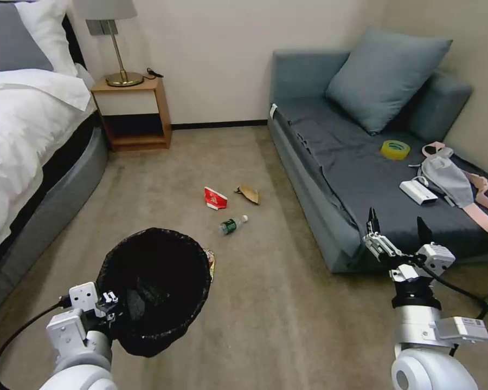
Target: Pick up the trash bin, then pick up the garbage on the floor and place it into the trash bin.
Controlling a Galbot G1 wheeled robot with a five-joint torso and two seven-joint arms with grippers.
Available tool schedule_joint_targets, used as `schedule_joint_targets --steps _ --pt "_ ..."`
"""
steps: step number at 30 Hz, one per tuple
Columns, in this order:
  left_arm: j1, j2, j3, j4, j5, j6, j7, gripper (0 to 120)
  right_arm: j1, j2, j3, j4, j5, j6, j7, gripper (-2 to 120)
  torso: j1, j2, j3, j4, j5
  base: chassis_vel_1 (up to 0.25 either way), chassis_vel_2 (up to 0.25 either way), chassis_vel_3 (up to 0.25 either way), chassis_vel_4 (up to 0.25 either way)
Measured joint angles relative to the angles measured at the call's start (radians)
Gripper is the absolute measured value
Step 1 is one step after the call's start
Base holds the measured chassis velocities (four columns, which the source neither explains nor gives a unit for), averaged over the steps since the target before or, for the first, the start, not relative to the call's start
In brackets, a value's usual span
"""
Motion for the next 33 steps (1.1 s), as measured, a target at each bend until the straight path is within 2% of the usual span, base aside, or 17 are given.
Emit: schedule_joint_targets --steps 15,33 --pt "-0.018 0.002 -0.036 0.008 -0.007 -0.002 0.000 2 -0.005 0.003 -0.004 0.000 -0.012 -0.001 -0.004 100 0.000 0.000 0.000 0.0000 0.0000 -0.111 0.098 0.095 -0.100" --pt "-0.035 0.000 -0.046 0.022 -0.006 -0.006 0.001 2 -0.001 0.004 -0.008 -0.008 -0.015 -0.001 -0.010 100 0.000 0.000 0.000 0.0000 0.0001 -0.096 0.105 0.097 -0.100"
